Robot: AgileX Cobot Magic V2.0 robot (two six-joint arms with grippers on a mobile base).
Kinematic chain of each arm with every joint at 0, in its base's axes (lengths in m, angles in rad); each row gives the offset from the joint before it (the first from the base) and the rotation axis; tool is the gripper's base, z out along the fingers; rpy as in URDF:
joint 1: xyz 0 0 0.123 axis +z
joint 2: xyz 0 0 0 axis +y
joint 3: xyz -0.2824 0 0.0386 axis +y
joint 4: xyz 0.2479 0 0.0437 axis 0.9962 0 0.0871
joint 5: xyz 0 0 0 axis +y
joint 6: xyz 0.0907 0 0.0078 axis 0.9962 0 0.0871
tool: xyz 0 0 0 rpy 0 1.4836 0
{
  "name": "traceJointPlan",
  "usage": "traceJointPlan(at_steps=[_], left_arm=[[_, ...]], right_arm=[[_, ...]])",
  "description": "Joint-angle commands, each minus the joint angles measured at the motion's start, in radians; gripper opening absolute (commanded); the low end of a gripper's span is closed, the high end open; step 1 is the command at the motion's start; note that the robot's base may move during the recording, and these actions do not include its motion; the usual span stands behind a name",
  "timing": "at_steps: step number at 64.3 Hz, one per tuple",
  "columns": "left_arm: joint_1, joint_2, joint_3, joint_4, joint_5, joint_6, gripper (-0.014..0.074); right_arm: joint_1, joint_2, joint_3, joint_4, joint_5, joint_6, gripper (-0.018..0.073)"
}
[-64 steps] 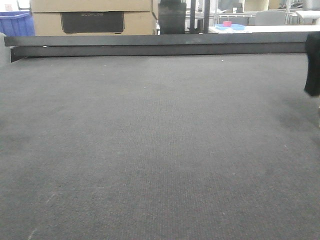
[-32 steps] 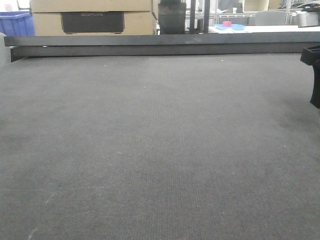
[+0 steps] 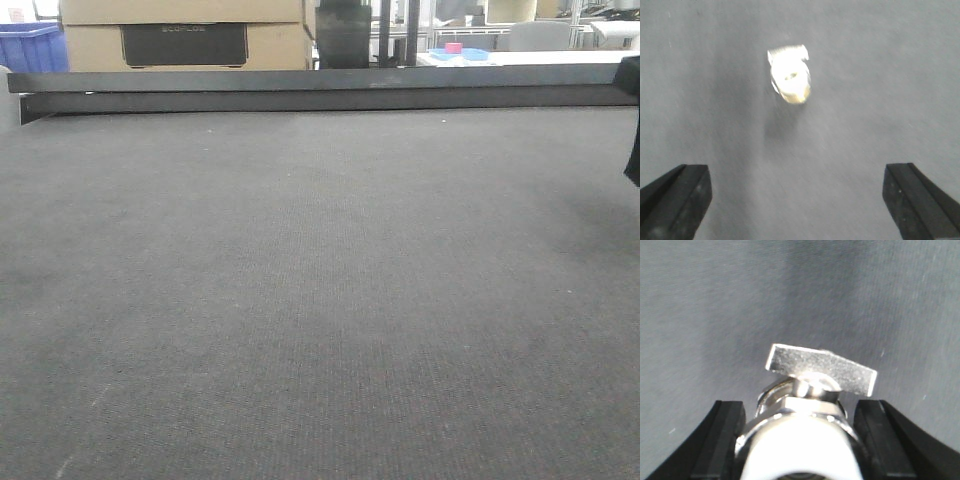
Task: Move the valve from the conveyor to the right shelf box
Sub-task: 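Descend the left gripper onto the second valve and close it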
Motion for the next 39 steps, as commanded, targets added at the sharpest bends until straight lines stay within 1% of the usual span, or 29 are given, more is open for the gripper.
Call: traceJointPlan(at_steps=[1, 9, 20, 39], left_arm=[[0.007, 0.085, -0.053, -0.016, 0.002, 0.054, 0.0599], [0.007, 0.189, -0.099, -0.018, 0.002, 0.064, 0.0599], [0.007, 0.312, -0.111, -0.018, -0.091, 0.064, 0.0599], [0.007, 0.461, -0.111, -0.018, -0.14, 0.064, 0.0599]], right_arm=[[0.0, -0.056, 0.026, 0.004, -0.036, -0.007, -0.0154], [0.0, -0.084, 0.036, 0.004, -0.041, -0.007, -0.0154], [0.0, -0.097, 0.036, 0.019, -0.041, -0.007, -0.0154], [0.0, -0.099, 0.036, 0.021, -0.039, -0.007, -0.0154]])
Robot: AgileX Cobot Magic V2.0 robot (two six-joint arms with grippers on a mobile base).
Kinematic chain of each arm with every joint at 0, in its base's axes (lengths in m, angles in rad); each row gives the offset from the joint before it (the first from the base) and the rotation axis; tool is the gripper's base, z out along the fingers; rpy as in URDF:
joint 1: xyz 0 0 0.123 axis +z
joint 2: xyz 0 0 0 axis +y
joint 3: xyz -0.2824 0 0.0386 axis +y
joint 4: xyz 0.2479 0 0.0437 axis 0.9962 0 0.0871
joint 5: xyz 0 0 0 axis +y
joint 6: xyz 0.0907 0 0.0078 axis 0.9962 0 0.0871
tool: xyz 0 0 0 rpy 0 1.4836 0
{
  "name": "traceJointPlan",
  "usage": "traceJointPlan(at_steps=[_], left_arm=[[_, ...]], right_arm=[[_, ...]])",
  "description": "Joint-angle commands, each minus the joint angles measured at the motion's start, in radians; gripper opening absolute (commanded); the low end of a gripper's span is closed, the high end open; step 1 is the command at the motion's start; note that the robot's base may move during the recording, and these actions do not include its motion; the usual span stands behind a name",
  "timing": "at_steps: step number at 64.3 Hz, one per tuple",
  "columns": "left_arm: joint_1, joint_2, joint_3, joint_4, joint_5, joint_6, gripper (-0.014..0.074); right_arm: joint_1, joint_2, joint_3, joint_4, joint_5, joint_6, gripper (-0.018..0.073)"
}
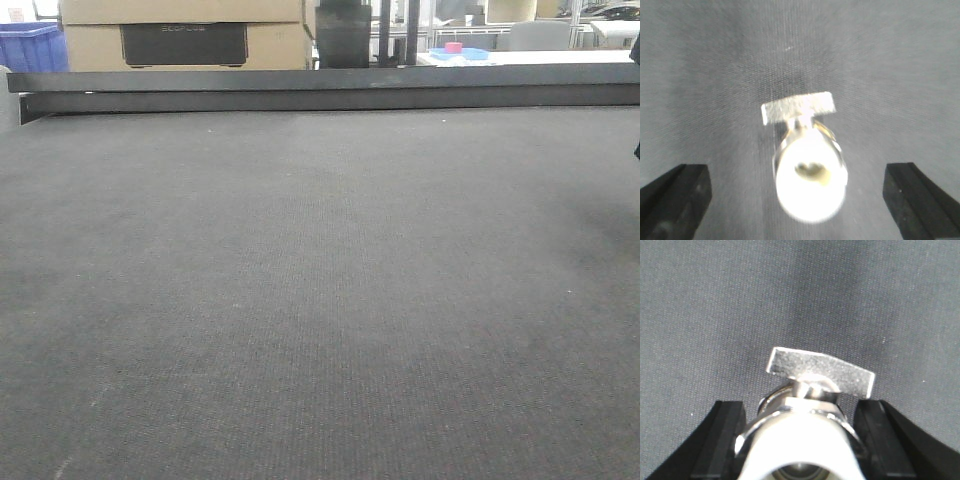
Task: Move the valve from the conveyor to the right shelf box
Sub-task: 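Descend the left gripper onto the second valve and close it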
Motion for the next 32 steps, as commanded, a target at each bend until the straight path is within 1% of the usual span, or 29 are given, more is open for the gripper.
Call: traceJointPlan(at_steps=[1, 10, 21, 29, 32], left_arm=[[0.001, 0.033, -0.011, -0.009, -0.026, 0.004, 0.0599], [0.001, 0.07, -0.011, -0.017, -0.028, 0.004, 0.0599], [0.001, 0.095, -0.011, -0.05, -0.03, 0.004, 0.0599], [0.001, 0.097, -0.011, -0.052, -0.036, 0.004, 0.0598], [0.001, 0.097, -0.011, -0.052, -0.042, 0.004, 0.0584]], right_arm=[[0.0, -0.021, -0.006, 0.002, -0.029, -0.007, -0.0154], [0.0, -0.021, -0.006, 0.002, -0.031, -0.007, -0.0154], [0.0, -0.021, -0.006, 0.002, -0.039, -0.007, -0.0154], [0.0, -0.021, -0.006, 0.002, -0.039, -0.007, -0.0154], [0.0, -0.021, -0.006, 0.002, -0.039, -0.007, -0.0154]])
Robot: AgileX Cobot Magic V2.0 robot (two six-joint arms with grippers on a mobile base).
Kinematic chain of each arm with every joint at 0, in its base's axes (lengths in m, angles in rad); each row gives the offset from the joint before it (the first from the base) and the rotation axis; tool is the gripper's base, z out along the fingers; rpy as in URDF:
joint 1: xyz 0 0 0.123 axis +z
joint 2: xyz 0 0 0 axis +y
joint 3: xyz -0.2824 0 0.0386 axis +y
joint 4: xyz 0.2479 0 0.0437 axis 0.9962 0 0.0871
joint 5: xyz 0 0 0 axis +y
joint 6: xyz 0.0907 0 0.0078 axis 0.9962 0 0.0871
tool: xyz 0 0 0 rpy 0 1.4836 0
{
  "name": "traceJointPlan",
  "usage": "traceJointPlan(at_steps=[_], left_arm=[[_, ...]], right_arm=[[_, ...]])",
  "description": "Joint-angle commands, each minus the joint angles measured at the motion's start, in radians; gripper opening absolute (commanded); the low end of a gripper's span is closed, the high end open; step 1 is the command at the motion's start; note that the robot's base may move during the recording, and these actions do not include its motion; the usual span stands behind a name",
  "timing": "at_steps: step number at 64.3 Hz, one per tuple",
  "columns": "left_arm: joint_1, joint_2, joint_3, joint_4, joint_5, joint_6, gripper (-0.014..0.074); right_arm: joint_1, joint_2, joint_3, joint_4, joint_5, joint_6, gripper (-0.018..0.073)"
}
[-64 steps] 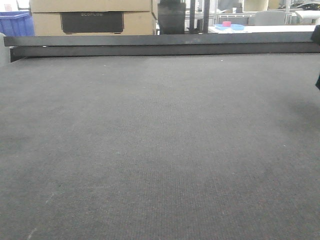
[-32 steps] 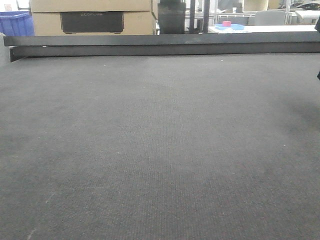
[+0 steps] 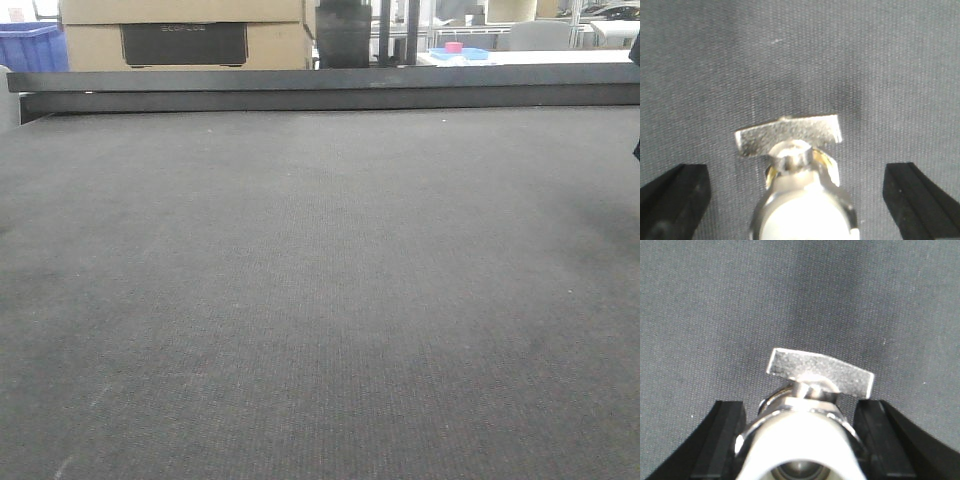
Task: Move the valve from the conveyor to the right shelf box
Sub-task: 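Descend the left gripper onto the second valve and close it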
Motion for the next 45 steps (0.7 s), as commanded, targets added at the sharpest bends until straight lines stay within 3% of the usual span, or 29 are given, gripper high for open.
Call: traceJointPlan(at_steps=[1, 5, 10, 21, 45], left_arm=[[0.001, -0.001, -0.011, -0.011, -0.017, 0.004, 0.0576], [0.001, -0.001, -0.011, -0.011, -0.017, 0.004, 0.0517], [0.001, -0.001, -0.011, -0.011, -0.014, 0.004, 0.0359], [0.001, -0.001, -0.011, -0.011, 0.009, 0.004, -0.0117], [-0.015, -0.151, -0.011, -0.06, 0.033, 0.001, -0.0111]], right_arm=[[0.0, -0.021, -0.008, -0.002, -0.031, -0.007, -0.0154], [0.0, -0.021, -0.008, -0.002, -0.035, -0.007, -0.0154], [0.0, -0.021, -0.008, -0.002, -0.039, -0.007, -0.0154], [0.0, -0.021, -0.008, -0.002, -0.043, -0.007, -0.0154], [0.0, -0.106, -0.01, -0.002, -0.077, -0.007, -0.0154]])
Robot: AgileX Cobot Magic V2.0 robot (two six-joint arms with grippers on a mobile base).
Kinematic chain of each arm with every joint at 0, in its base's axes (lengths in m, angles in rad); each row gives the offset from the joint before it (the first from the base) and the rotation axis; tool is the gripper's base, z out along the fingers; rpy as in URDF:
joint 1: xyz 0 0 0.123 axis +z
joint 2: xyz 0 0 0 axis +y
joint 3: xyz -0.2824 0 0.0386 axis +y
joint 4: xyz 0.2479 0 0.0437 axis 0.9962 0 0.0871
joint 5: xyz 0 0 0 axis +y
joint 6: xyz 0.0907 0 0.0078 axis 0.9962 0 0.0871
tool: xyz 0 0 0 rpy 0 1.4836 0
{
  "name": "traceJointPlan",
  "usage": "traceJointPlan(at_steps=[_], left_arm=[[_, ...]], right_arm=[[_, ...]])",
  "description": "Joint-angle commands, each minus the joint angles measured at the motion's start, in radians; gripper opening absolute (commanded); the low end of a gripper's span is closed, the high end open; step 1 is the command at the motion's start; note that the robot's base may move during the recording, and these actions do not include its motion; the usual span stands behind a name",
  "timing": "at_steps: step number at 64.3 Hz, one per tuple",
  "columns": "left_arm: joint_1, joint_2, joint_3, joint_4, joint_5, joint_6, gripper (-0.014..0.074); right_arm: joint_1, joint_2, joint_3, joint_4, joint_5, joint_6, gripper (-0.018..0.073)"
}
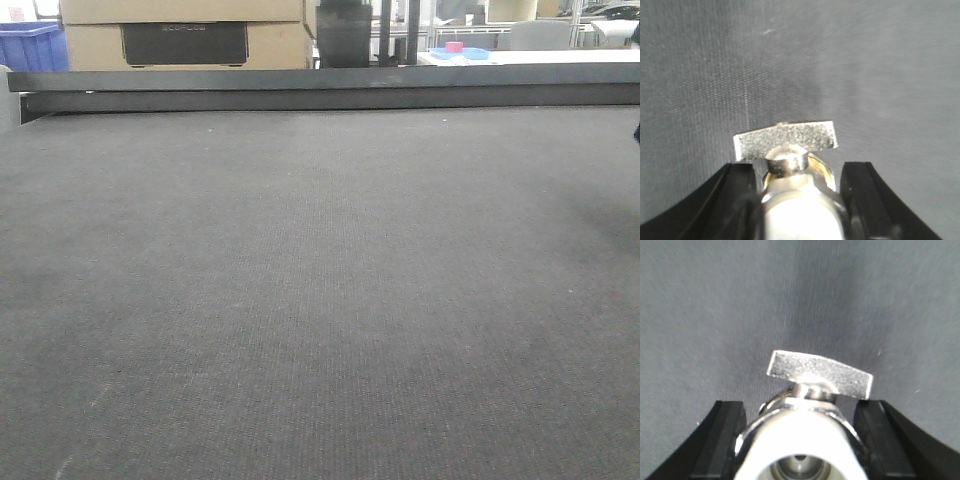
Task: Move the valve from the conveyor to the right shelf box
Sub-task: 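Descend the left gripper onto the second valve and close it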
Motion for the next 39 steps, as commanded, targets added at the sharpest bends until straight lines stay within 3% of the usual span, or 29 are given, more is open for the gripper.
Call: traceJointPlan(at_steps=[1, 25, 39], left_arm=[[-0.019, -0.096, -0.008, -0.031, -0.006, -0.003, -0.0111], [-0.101, -0.354, -0.063, -0.032, -0.007, -0.011, -0.0111], [-0.103, -0.484, -0.119, -0.045, -0.009, -0.031, -0.0111]], right_arm=[[0.0, -0.061, -0.01, -0.004, -0.054, -0.007, -0.0154], [0.0, -0.167, -0.182, -0.002, 0.014, -0.007, -0.0154], [0.0, -0.196, -0.339, 0.005, 0.084, -0.007, -0.0154]])
